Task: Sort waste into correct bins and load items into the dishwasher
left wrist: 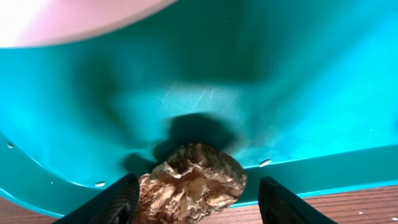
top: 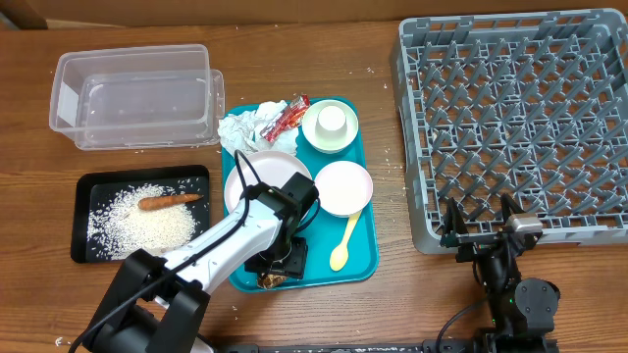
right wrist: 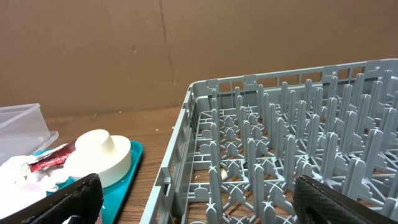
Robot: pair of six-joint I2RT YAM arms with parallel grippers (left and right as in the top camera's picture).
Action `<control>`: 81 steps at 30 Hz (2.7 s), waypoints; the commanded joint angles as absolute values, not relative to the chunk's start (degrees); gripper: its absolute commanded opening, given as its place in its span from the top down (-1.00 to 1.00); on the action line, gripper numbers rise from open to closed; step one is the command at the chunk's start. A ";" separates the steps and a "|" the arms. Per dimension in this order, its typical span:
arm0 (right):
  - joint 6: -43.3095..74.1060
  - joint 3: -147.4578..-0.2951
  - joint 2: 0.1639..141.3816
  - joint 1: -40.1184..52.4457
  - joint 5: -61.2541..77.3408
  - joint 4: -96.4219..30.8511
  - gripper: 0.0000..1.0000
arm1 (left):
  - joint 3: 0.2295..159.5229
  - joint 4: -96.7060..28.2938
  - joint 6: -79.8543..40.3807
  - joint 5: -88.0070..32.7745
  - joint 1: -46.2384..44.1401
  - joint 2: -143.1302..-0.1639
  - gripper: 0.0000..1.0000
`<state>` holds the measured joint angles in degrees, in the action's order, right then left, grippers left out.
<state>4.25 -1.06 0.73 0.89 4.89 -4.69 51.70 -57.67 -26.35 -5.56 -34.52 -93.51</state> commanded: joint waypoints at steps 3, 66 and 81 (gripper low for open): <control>4.05 -0.47 0.30 1.10 4.32 -4.43 -1.00 | 49.21 -56.47 -25.23 -5.54 -34.96 -92.58 -0.30; 4.05 -0.47 0.30 1.10 4.32 -4.43 -1.00 | 71.33 -74.06 -34.79 -0.03 -24.05 -92.55 -0.17; 4.05 -0.47 0.30 1.10 4.32 -4.43 -1.00 | 50.63 -62.15 -43.97 -11.99 -24.77 -92.55 -0.29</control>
<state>4.25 -1.06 0.73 0.89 4.89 -4.69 52.03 -63.51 -42.09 -9.06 -24.38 -92.90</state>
